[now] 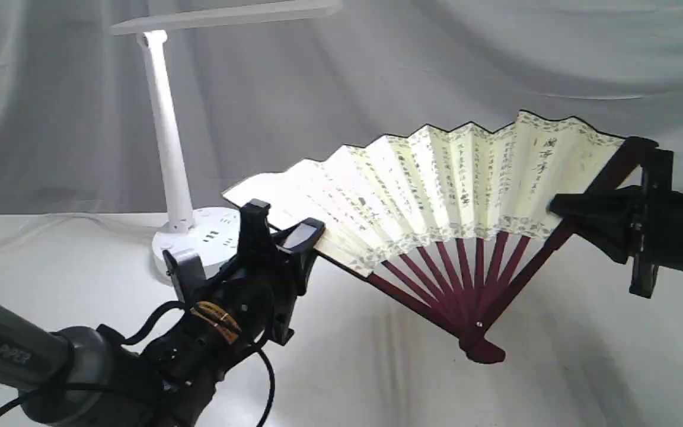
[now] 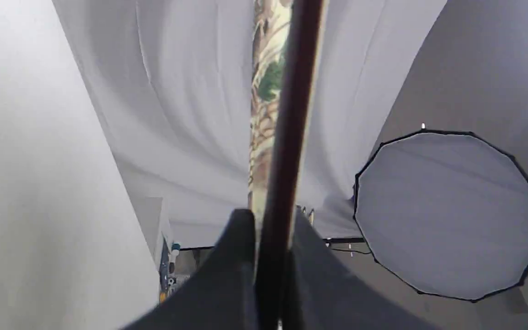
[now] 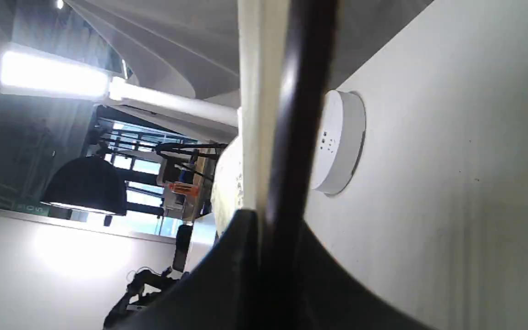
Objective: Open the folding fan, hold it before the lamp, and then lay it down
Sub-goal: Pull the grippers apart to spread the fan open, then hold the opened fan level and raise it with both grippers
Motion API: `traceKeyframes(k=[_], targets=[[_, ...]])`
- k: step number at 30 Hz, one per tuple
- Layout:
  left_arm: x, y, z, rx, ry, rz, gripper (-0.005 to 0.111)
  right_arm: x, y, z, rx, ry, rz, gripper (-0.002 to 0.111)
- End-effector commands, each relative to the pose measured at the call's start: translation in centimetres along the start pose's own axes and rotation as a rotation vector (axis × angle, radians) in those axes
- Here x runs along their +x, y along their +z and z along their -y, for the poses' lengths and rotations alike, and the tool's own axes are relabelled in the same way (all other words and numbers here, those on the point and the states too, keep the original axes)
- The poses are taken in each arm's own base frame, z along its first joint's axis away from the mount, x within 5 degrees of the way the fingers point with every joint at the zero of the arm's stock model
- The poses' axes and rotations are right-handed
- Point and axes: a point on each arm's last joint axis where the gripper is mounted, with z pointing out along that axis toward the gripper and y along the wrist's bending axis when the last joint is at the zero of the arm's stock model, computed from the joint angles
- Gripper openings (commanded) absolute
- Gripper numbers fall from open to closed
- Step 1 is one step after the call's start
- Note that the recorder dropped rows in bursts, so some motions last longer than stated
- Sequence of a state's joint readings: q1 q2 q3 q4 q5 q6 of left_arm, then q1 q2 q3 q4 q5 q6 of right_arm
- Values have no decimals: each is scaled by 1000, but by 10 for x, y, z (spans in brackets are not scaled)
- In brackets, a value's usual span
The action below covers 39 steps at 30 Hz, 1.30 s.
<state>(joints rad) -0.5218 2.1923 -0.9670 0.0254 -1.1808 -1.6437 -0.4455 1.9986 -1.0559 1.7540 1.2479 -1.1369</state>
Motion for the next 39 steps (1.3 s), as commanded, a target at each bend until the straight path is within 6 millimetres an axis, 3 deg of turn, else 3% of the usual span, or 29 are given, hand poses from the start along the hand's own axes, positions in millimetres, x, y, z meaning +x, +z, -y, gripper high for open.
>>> traceKeyframes(k=[1, 15, 22, 39], targets=[[-10, 0, 18, 81, -60, 81, 0, 0, -10, 7, 64, -60, -29, 0], [-10, -1, 44, 146, -89, 89, 0, 2, -15, 11, 97, -20, -73, 0], [-10, -4, 61, 199, -167, 215, 0, 8, -16, 14, 129, 3, -129, 0], [-24, -8, 60, 210, -214, 380, 0, -6, -15, 7, 51, 65, 24, 0]])
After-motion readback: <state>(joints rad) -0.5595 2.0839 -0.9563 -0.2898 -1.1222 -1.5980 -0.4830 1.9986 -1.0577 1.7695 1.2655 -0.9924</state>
